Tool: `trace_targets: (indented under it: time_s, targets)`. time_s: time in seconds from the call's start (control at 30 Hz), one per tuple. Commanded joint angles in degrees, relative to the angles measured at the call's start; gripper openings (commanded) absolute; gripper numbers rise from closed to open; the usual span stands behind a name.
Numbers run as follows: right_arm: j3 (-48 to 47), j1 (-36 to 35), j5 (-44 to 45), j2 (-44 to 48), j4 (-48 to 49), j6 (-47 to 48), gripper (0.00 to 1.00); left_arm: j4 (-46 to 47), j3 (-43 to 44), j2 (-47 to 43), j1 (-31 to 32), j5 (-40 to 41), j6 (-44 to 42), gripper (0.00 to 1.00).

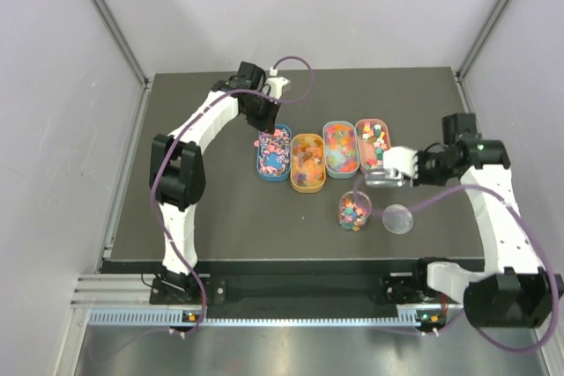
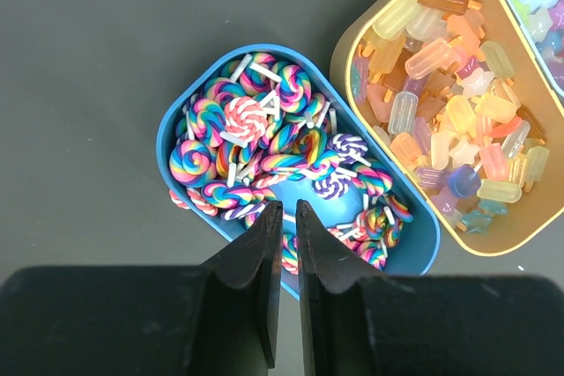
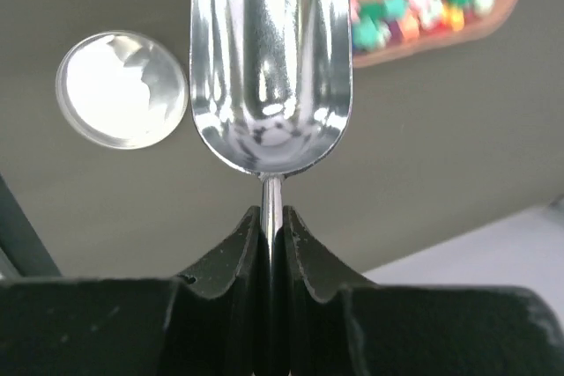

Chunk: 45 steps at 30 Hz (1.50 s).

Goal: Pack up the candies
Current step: Place the spatula at the center of the board.

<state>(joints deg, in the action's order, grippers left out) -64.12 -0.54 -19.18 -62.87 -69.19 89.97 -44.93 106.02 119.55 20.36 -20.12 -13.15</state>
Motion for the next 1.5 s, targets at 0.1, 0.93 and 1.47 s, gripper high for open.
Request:
trace_targets:
  time_s: [0.1, 0.93, 1.47]
  targets:
    - [-4.6, 14.2, -6.5, -11.1, 8.2, -31.2, 0.00, 2.1, 2.7, -4.1, -0.4, -1.8, 2.0, 0.17]
    - [-7.7, 20.8, -3.6, -36.6, 22.0, -55.1, 0.05, 0.4, -9.0, -15.6, 6.4, -5.1, 5.8, 0.26]
    - [6.4, 19.3, -8.0, -5.1, 1.4, -8.5, 0.51, 2.2, -1.2, -11.3, 12.6, -1.8, 5.4, 0.34]
